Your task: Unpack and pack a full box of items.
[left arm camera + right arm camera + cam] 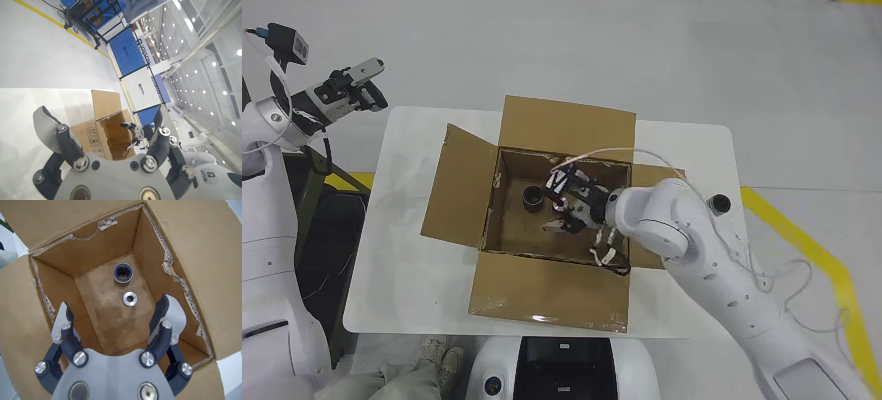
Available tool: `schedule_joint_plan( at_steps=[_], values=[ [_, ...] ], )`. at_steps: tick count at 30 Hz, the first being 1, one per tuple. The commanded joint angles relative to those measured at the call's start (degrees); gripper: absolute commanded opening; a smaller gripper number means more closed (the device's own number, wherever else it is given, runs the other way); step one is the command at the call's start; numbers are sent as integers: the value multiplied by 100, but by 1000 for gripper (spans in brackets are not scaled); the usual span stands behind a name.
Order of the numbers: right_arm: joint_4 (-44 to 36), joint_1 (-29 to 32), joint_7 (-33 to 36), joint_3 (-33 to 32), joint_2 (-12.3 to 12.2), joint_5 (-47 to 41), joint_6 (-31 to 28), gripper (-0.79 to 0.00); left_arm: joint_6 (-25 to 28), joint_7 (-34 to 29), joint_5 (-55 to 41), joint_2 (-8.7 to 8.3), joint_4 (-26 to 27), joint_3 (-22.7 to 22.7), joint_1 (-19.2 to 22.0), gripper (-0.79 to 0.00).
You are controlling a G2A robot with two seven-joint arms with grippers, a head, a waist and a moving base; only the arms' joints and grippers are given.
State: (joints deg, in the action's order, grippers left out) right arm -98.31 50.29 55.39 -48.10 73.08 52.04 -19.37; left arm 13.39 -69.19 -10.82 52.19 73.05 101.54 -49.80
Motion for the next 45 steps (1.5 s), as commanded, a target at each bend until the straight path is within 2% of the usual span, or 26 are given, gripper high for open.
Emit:
schedule_joint_plan(
  at_steps=[1, 17, 20, 25, 36, 45],
  values=[
    [227, -96, -90, 63, 34, -72, 2, 0, 0, 0, 0, 0, 0, 0, 0, 0],
    [1233, -505, -254, 588, 229, 130, -4, -43, 0, 0, 0, 0, 0, 0, 0, 0],
    [1407, -583, -316, 679, 276, 200, 39, -83, 0, 0, 0, 0, 0, 0, 0, 0],
    [1741, -712, -376, 856, 363, 338, 86, -92, 0, 0, 0, 0, 0, 0, 0, 0],
    [2367, -913, -580, 1104, 554, 379, 143, -212, 0, 0, 0, 0, 0, 0, 0, 0],
    [2905, -1089, -720, 1268, 726, 291, 91, -265, 0, 0, 0, 0, 0, 0, 0, 0]
  ],
)
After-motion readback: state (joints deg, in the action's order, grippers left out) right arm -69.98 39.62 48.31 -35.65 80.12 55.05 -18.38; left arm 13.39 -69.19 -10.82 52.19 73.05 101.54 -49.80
